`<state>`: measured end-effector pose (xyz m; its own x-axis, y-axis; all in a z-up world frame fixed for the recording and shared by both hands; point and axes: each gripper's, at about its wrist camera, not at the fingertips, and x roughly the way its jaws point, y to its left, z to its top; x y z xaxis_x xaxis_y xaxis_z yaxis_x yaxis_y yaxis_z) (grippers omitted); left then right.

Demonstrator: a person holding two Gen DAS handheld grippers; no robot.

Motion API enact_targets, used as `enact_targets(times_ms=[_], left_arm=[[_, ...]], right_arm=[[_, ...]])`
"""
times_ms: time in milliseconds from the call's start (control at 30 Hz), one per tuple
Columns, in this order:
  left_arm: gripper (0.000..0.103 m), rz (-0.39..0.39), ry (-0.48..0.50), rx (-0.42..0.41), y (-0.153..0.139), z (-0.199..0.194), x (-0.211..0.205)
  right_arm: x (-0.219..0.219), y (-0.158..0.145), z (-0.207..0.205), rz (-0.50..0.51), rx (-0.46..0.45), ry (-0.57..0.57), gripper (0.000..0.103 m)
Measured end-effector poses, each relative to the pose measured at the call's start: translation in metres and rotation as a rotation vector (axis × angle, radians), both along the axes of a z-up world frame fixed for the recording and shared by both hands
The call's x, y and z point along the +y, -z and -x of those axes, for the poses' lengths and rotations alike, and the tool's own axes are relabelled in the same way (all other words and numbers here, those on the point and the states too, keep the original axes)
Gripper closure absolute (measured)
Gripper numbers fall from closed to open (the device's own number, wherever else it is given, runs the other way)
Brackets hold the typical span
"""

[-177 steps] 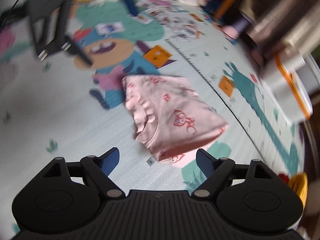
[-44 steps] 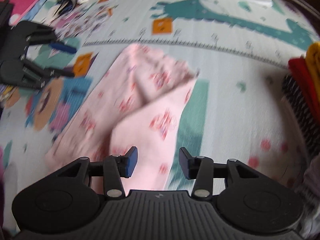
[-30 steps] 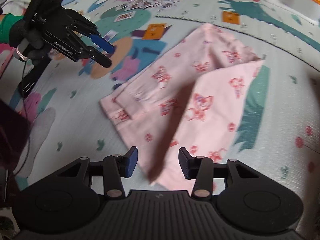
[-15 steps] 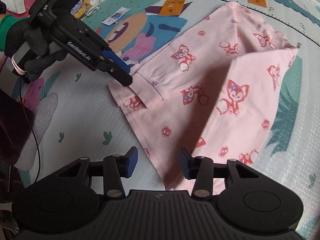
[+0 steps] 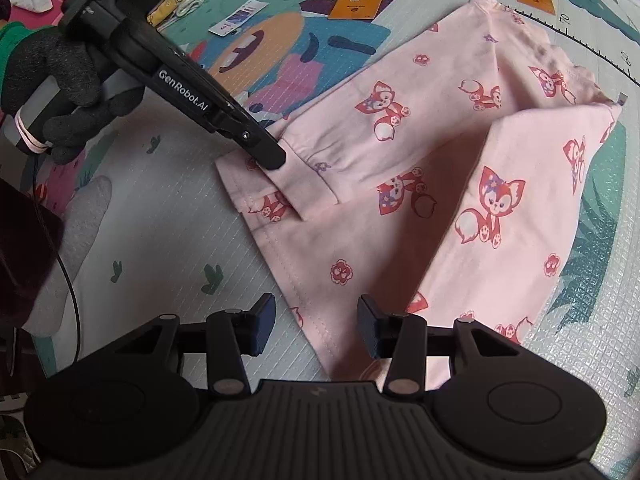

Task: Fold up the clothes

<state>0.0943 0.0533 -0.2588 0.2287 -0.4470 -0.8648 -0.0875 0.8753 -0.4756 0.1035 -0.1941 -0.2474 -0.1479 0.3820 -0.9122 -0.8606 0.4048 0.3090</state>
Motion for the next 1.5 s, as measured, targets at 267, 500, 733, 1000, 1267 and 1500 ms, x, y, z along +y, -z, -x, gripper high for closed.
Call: enact_targets(times_ms=[267,500,733,1000,1267,1500], left_arm=[[0.101,-0.085,0.077,-0.114,-0.027,-0.001,0.016],[0.102,-0.24,0.07,-0.195,-0.045,-0.014,0.073],[0.102,-0.345,0.047,-0.218,-0.056,-0.024,0.121],[0.102,-0.444,0.028,-0.219,-0.065,-0.026,0.163],[0.102,-0.498,0.005,-0.204,-0.063,-0.035,0.192],[0.102,-0.563,0.004,-0.186,-0.059,-0.051,0.207]], right_arm=[[0.002,0.01,0.001,0.038,-0.012,-0.015,0.057],[0.003,0.018,0.0,0.068,-0.018,-0.025,0.057],[0.01,0.022,0.002,0.081,-0.018,-0.041,0.056],[0.016,0.023,0.003,0.09,-0.017,-0.054,0.056],[0.019,0.02,0.002,0.095,-0.018,-0.066,0.055],[0.02,0.023,0.002,0.094,-0.014,-0.069,0.055]])
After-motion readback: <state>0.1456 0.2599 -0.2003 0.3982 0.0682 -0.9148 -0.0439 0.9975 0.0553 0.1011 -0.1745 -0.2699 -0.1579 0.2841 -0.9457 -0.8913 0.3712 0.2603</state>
